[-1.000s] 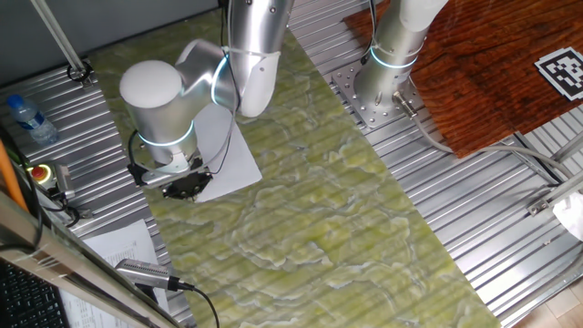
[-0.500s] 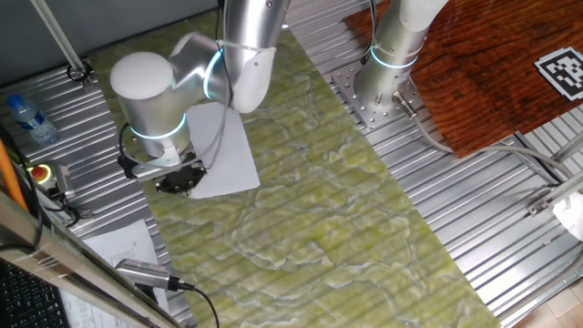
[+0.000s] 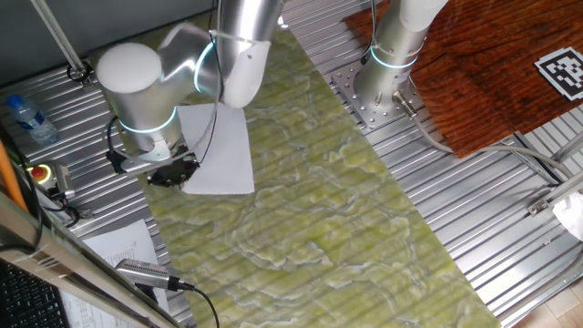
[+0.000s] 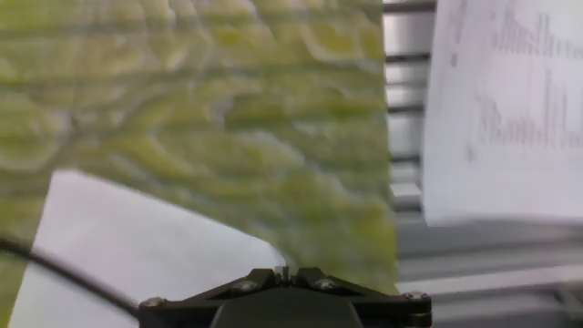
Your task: Flip over and spread out the paper that is laid flat on the table
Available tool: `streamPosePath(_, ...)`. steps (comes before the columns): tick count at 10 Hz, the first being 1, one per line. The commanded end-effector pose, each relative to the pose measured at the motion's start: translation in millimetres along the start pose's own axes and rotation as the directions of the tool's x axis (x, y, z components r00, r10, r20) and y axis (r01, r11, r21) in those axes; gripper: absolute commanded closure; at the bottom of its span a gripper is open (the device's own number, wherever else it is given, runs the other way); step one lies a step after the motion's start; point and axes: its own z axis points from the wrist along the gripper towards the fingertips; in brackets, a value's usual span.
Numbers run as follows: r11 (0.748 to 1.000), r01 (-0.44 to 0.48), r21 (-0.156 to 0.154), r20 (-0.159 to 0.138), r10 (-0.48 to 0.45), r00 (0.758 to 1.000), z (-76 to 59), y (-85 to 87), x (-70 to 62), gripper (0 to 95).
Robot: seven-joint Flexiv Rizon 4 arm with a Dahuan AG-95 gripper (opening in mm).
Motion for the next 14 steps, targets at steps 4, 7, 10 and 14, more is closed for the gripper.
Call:
streamPosePath(4,0.999,-0.031,-0.017,-0.043,0.031,0.999,-45.3,-4.6,24.5,95.0)
streamPosePath(7,0.997,-0.073,-0.037,-0.081,0.070,0.994,-83.6,-0.4,42.3,95.0)
streamPosePath(10,0.991,-0.131,-0.025,-0.118,0.127,0.985,-111.6,7.3,53.0,95.0)
streamPosePath(14,0.981,-0.191,-0.023,-0.125,0.187,0.975,-147.1,22.5,57.5,95.0)
